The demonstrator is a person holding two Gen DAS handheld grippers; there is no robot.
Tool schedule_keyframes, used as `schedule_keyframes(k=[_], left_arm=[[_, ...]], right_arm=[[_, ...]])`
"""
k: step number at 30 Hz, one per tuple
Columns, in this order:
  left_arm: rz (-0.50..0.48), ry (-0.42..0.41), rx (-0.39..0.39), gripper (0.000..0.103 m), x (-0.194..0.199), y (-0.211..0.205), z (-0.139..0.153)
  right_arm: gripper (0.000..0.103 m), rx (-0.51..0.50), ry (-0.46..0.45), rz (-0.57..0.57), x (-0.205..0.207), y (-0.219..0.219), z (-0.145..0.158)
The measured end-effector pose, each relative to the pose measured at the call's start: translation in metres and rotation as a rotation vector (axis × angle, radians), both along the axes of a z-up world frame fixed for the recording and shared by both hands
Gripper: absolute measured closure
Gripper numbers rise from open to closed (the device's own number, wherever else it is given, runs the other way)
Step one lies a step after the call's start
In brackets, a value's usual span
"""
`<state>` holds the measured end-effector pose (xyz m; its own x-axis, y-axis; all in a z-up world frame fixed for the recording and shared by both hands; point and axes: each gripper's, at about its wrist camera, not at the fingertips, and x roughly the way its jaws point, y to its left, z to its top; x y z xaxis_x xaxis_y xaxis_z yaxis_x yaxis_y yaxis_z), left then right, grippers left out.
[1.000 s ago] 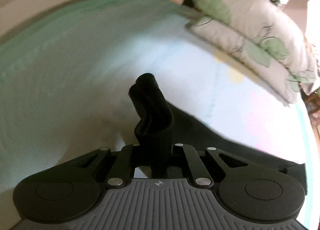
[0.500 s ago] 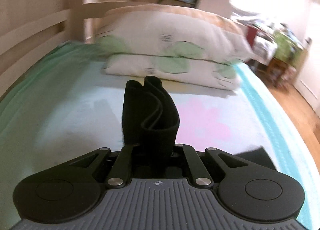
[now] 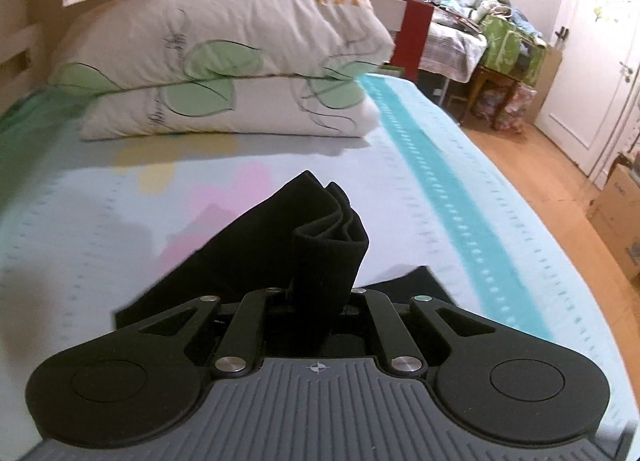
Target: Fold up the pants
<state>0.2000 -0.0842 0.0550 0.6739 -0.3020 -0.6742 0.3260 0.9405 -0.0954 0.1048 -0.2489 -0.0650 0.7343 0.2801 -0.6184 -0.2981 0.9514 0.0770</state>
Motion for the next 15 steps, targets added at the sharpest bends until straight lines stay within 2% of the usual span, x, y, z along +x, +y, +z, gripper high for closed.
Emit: schedule_keyframes(k=[3,7,9,12,15], left_arm=[[-0.016,0.01,-0.008,0.094,0.003,-0.029,-0.018],[-0.015,0.11,-0.04,0.09,0.013,-0.058,-0.051],[-0.013,0.138,-0.031,0.089,0.017,-0.066,-0.062],[-0.021,0.127,-0.01,0.087,0.017,-0.071,-0.064],[-0.047,0.105,-0.025,0.081,0.014,-0.063,-0.055]], right_arm=[[0.088,0.0,0.01,-0.093,0.024,-0.039,-0.001],[0.088,0.027,0.039,-0.177,0.044,-0.069,-0.015],[0.088,0.047,0.046,-0.215,0.046,-0.075,-0.022],[0.088,0.056,0.049,-0.256,0.048,-0.078,-0.031],[0.087,0.071,0.035,-0.27,0.052,-0.078,-0.028]])
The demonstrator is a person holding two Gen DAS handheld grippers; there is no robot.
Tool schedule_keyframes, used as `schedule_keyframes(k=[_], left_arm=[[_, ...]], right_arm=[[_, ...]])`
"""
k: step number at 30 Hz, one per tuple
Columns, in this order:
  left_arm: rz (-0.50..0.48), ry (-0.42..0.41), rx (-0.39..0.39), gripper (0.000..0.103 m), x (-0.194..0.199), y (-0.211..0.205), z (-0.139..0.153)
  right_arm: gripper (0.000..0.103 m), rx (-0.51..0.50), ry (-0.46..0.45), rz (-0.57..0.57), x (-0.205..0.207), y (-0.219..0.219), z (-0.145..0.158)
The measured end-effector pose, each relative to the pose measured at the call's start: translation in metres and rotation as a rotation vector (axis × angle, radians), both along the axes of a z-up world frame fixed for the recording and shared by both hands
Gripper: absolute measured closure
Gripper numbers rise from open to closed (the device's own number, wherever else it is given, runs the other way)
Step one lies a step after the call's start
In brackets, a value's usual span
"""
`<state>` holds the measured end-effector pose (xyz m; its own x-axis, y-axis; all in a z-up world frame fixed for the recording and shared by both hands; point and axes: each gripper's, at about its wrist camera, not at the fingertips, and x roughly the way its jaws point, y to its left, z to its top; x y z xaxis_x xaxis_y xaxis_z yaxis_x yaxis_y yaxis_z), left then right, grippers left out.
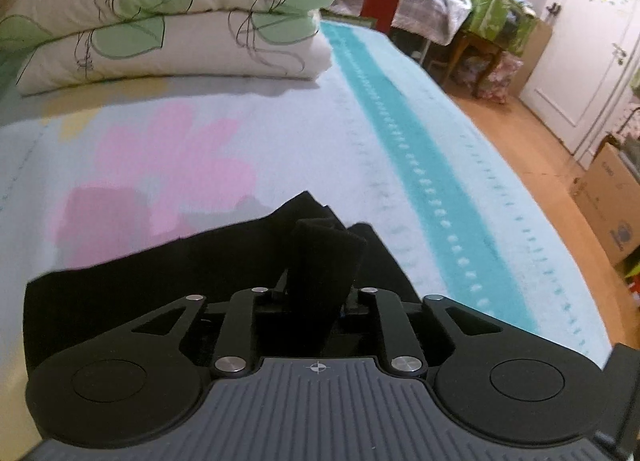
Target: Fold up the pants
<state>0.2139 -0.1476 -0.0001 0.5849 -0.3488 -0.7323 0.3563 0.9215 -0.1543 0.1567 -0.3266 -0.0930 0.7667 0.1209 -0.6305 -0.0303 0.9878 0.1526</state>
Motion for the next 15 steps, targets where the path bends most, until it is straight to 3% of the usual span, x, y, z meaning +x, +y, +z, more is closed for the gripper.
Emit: schedule_keyframes(k=[9,15], left_arm=[[-0.042,0.01,-0.065,0.07,0.009,-0.021,0.02],[-0.092,-0.04,-0.099,0.068,-0.001,-0.015,0.04]], right_arm=[[0.085,0.007,-0.013,-0.034,-0.001,-0.004,0.0],[0.085,0.028,0.005,-0.065,0.01,-0.011,-0.004]])
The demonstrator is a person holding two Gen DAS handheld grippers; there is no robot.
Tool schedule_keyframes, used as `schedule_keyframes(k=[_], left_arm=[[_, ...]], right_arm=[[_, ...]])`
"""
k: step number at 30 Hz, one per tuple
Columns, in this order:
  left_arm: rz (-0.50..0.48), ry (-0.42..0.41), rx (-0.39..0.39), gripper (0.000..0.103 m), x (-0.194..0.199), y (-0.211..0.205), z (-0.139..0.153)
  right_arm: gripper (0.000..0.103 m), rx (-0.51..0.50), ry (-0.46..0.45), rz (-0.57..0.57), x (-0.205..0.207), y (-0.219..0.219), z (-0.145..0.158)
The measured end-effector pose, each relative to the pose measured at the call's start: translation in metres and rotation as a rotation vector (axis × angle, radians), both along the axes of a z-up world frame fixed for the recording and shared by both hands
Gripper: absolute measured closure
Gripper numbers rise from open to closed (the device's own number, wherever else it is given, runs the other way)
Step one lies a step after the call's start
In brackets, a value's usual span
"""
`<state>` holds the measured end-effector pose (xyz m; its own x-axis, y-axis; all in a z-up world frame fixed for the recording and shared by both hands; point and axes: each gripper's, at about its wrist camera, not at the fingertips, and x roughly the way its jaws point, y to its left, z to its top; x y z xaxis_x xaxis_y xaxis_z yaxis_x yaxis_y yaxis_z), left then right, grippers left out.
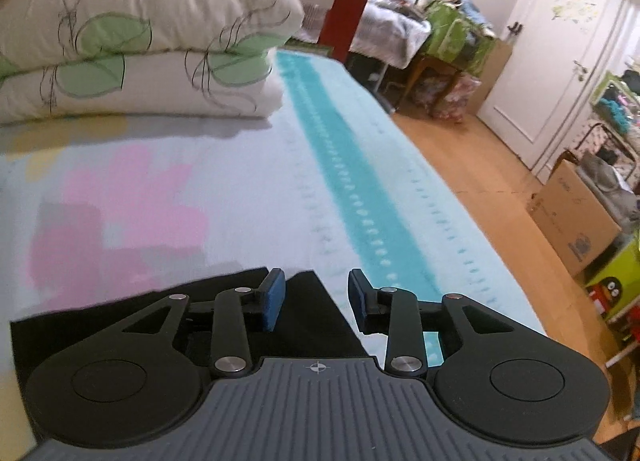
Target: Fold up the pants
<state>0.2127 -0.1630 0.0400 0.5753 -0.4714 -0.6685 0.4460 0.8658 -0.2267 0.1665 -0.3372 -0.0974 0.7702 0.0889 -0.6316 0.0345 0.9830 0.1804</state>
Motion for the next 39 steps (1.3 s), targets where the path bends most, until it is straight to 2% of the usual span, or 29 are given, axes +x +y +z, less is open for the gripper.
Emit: schedule_keyframes(k=[3,8,13,16,18,21,26,29,34,36,39], left_arm=[[0.023,-0.024,0.016,0.059,-0.005,0.015,0.007],[0.124,-0.024,0.125,0.057,-0.011,0.061,-0.002],[0.231,0.034,0.209,0.057,-0.018,0.112,-0.028],[0.272,0.096,0.23,0.057,-0.021,0.137,-0.046],[0.312,0.141,0.213,0.057,-0.022,0.151,-0.058],[0.323,0.221,0.19,0.057,-0.018,0.159,-0.076],[0.237,0.222,0.23,0.057,-0.011,0.141,-0.088],[0.218,0.267,0.231,0.059,-0.005,0.138,-0.103],[0.195,0.241,0.261,0.058,-0.008,0.135,-0.108],[0.199,0.244,0.254,0.059,-0.006,0.135,-0.108],[0.204,0.244,0.251,0.059,-0.007,0.134,-0.108]], right_arm=[[0.085,0.006,-0.005,-0.01,0.0,-0.002,0.001],[0.085,0.005,-0.029,-0.069,-0.006,-0.008,0.005],[0.077,0.013,-0.114,-0.117,-0.013,-0.013,0.013],[0.068,0.099,-0.177,-0.087,-0.017,-0.016,0.018],[0.063,0.153,-0.189,-0.053,-0.014,-0.016,0.019],[0.059,0.208,-0.163,-0.004,-0.007,-0.012,0.014],[0.056,0.213,-0.092,0.027,0.013,-0.007,0.005],[0.053,0.235,-0.023,0.052,0.025,-0.009,-0.002],[0.045,0.201,0.028,0.13,0.039,-0.007,-0.01],[0.042,0.223,0.055,0.151,0.044,-0.009,-0.011],[0.041,0.269,0.083,0.147,0.049,-0.015,-0.012]])
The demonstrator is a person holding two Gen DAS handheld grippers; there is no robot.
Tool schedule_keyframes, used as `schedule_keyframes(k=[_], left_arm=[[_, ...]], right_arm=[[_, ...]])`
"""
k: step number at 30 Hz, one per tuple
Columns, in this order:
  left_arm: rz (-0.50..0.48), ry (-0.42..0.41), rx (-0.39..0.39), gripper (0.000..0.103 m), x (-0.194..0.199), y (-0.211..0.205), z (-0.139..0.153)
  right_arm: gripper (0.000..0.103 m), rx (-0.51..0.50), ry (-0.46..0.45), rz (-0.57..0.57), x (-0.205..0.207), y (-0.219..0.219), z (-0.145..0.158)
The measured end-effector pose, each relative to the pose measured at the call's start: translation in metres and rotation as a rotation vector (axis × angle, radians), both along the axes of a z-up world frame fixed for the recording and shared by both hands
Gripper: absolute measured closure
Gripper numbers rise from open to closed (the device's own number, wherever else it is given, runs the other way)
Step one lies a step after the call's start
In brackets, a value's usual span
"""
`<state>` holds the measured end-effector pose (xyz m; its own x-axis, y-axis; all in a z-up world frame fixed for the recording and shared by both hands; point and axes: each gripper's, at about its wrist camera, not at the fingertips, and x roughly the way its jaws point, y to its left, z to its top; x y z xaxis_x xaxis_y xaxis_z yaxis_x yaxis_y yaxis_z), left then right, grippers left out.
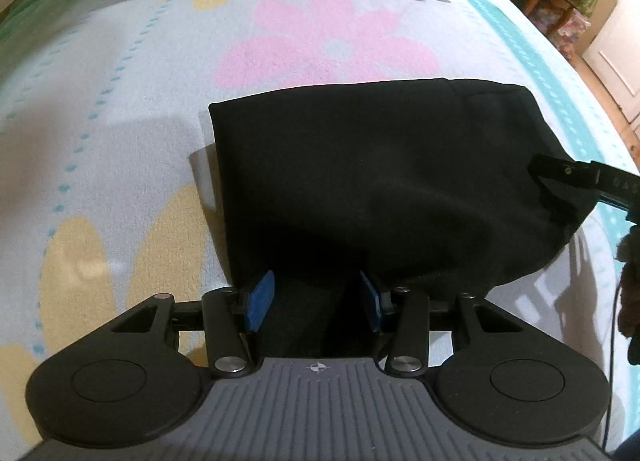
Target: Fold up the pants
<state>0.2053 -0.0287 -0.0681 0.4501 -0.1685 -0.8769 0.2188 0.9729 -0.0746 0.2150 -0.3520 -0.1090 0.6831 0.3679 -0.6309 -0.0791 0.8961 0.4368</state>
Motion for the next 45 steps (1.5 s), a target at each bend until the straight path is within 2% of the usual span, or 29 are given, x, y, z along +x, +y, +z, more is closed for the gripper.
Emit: schedule_keyframes(k=[2,4,5,6,8,9,14,17,20,25,28,30,33,36,39,40,42,45], left_arm=[[0.002,-0.006,0.004,0.059,-0.004,0.002,-0.001],[0.001,-0.015,0.009,0.058,-0.005,0.002,-0.001],[0.003,-0.019,0.01,0.058,-0.006,0.003,-0.002],[0.006,-0.021,0.011,0.058,-0.005,0.004,-0.002],[0.017,-0.025,0.01,0.058,-0.006,0.004,0.001],[0.026,-0.036,0.003,0.059,-0.008,0.004,0.004],[0.087,-0.147,-0.053,0.058,-0.015,0.016,0.029],[0.115,-0.191,-0.075,0.058,-0.018,0.023,0.038],[0.103,-0.183,-0.069,0.058,-0.02,0.02,0.035],[0.01,-0.122,-0.024,0.056,-0.022,-0.004,0.015],[-0.058,-0.083,0.081,0.056,-0.027,-0.019,-0.003],[-0.072,-0.098,0.119,0.056,-0.032,-0.023,-0.007],[-0.037,-0.085,0.079,0.057,-0.032,-0.016,0.0],[0.018,-0.139,0.029,0.057,-0.03,-0.004,0.018],[0.055,-0.215,0.0,0.056,-0.021,0.001,0.038],[0.063,-0.216,-0.013,0.056,-0.015,0.003,0.042],[0.077,-0.205,-0.028,0.056,-0.001,0.004,0.043],[0.077,-0.18,-0.033,0.056,0.02,-0.001,0.034]], right_arm=[[0.042,0.035,-0.003,-0.015,-0.001,-0.004,-0.003],[0.05,0.019,-0.016,-0.013,-0.003,-0.002,-0.003],[0.071,-0.004,-0.024,-0.009,-0.004,0.0,-0.002],[0.085,-0.014,-0.036,-0.003,-0.005,0.0,0.0],[0.094,0.037,-0.086,-0.006,-0.01,-0.003,0.006],[0.095,0.063,-0.125,-0.007,-0.014,-0.005,0.011],[0.095,-0.009,-0.312,-0.01,-0.038,0.014,0.044],[0.096,-0.085,-0.372,-0.035,-0.045,0.019,0.054],[0.096,-0.142,-0.338,-0.069,-0.041,0.013,0.051],[0.095,-0.294,-0.197,-0.116,-0.022,0.008,0.024],[0.094,-0.319,-0.148,-0.127,-0.019,0.007,0.014],[0.092,-0.339,-0.138,-0.123,-0.021,0.008,0.013],[0.088,-0.355,-0.131,-0.127,-0.021,0.01,0.014],[0.076,-0.349,-0.139,-0.163,-0.018,0.008,0.019],[0.076,-0.412,-0.244,-0.215,-0.03,0.015,0.034],[0.076,-0.427,-0.282,-0.209,-0.032,0.018,0.039],[0.075,-0.389,-0.335,-0.158,-0.036,0.023,0.044],[0.075,-0.376,-0.332,-0.063,-0.033,0.038,0.04]])
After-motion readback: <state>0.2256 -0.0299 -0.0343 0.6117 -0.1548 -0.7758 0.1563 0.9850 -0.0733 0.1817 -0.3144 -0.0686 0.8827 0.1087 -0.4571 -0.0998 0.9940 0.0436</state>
